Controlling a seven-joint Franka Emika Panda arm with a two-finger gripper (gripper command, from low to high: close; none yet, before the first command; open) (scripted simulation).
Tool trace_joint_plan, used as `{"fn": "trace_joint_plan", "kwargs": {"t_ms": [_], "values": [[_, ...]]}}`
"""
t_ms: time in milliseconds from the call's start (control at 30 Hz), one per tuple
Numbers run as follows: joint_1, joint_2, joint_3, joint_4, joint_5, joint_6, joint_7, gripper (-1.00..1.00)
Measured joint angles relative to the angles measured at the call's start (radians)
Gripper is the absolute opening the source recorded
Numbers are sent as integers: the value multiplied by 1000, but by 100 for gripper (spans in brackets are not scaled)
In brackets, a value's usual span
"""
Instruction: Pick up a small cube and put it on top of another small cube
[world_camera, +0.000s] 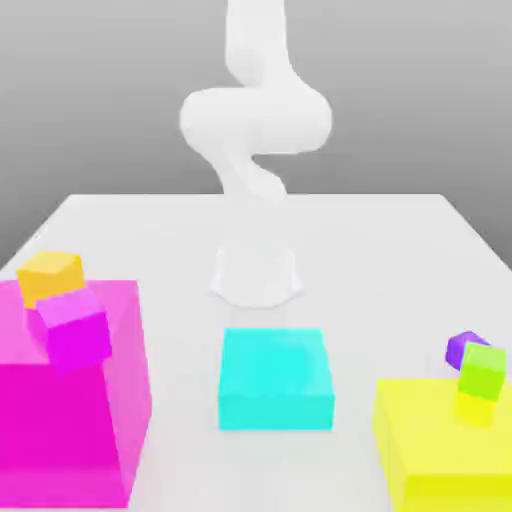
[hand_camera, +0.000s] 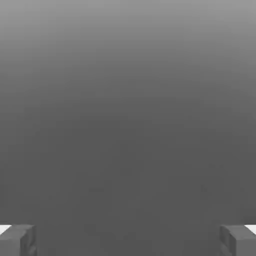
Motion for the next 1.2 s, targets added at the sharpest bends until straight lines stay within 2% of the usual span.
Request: {"fn": "trace_joint_plan", "kwargs": {"t_ms": [367, 600, 800, 1000, 1033, 1200], "values": [[338, 369, 56, -160, 42, 209, -467, 0], [499, 600, 145, -260, 40, 340, -740, 0], [645, 802, 210, -345, -62, 453, -901, 0], [735, 1017, 115, -326, -201, 610, -846, 0], [754, 1052, 94, -318, -212, 638, -837, -100], [754, 1052, 94, -318, -213, 636, -836, -100]]}}
